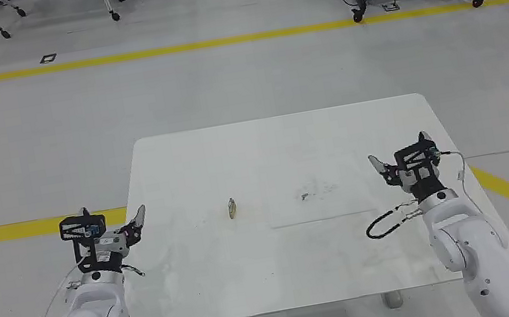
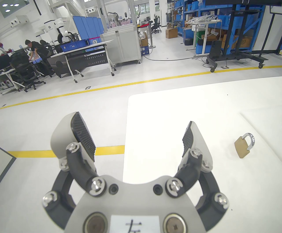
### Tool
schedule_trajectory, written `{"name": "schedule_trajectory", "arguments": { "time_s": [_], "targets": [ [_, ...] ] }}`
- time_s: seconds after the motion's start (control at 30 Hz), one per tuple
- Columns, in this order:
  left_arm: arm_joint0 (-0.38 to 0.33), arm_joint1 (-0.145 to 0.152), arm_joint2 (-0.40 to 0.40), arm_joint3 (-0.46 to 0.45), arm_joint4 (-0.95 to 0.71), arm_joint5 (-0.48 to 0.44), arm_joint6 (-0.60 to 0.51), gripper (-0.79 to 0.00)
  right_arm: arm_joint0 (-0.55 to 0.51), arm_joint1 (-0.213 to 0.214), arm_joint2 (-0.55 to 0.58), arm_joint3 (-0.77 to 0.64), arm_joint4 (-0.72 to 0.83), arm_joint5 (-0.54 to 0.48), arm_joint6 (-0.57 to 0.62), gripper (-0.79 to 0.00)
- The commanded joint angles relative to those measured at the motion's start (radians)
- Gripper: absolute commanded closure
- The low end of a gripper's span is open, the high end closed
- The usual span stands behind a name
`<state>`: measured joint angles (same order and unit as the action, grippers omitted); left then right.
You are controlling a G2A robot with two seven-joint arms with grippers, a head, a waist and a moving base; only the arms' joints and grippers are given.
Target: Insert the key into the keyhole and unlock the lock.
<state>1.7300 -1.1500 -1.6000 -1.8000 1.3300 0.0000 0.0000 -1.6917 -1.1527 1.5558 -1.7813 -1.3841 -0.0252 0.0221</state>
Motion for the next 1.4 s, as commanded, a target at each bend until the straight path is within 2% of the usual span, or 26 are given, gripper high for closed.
{"name": "schedule_trajectory", "arguments": {
  "time_s": [0.0,0.2,0.37,0.53,0.67,0.83,0.87,0.9,0.93,0.97,1.0,1.03,1.1,1.17,1.27,1.37],
  "targets": [
    [0.000,0.000,0.000,0.000,0.000,0.000,0.000,-0.785,-0.002,0.000,0.004,0.005,0.006,-0.010,-0.011,-0.785],
    [0.000,0.000,0.000,0.000,0.000,0.000,0.000,-0.785,0.029,0.004,-0.020,0.041,0.020,-0.189,-0.010,-0.785],
    [0.000,0.000,0.000,0.000,0.000,0.000,0.000,-0.785,0.152,0.003,-0.112,0.144,0.002,-0.361,0.032,-0.785],
    [0.000,0.000,0.000,0.000,0.000,0.000,0.000,-0.785,0.290,-0.011,-0.229,0.275,-0.001,-0.438,0.073,-0.785],
    [0.000,0.000,0.000,0.000,0.000,0.000,0.000,-0.785,0.352,-0.016,-0.272,0.353,-0.001,-0.508,0.051,-0.785],
    [0.000,0.000,0.000,0.000,0.000,0.000,0.000,-0.785,0.431,-0.012,-0.300,0.476,0.007,-0.702,0.003,-0.785],
    [0.000,0.000,0.000,0.000,0.000,0.000,0.000,-0.785,0.456,-0.013,-0.312,0.511,0.008,-0.742,0.006,-0.757],
    [0.000,0.000,0.000,0.000,0.000,0.000,0.000,-0.785,0.482,-0.014,-0.326,0.548,0.010,-0.783,0.009,-0.622],
    [0.000,0.000,0.000,0.000,0.000,0.000,0.000,-0.785,0.511,-0.016,-0.341,0.589,0.015,-0.831,0.021,-0.388],
    [0.000,0.000,0.000,0.000,0.000,0.000,0.000,-0.785,0.542,-0.018,-0.355,0.627,0.021,-0.876,0.025,-0.311],
    [0.000,0.000,0.000,0.000,0.000,0.000,0.000,-0.785,0.570,-0.020,-0.371,0.660,0.018,-0.918,0.028,-0.271],
    [0.000,0.000,0.000,0.000,0.000,0.000,0.000,-0.785,0.598,-0.021,-0.387,0.690,0.005,-0.952,0.033,-0.256],
    [0.000,0.000,0.000,0.000,0.000,0.000,0.000,-0.785,0.638,-0.027,-0.425,0.728,-0.031,-0.987,0.033,-0.292],
    [0.000,0.000,0.000,0.000,0.000,0.000,0.000,-0.785,0.669,-0.032,-0.457,0.759,-0.066,-0.987,0.027,-0.299],
    [0.000,0.000,0.000,0.000,0.000,0.000,0.000,-0.785,0.696,-0.039,-0.499,0.779,-0.122,-0.962,0.009,-0.271],
    [0.000,0.000,0.000,0.000,0.000,0.000,0.000,-0.785,0.710,-0.044,-0.527,0.798,-0.162,-0.932,-0.007,-0.182]
  ]
}}
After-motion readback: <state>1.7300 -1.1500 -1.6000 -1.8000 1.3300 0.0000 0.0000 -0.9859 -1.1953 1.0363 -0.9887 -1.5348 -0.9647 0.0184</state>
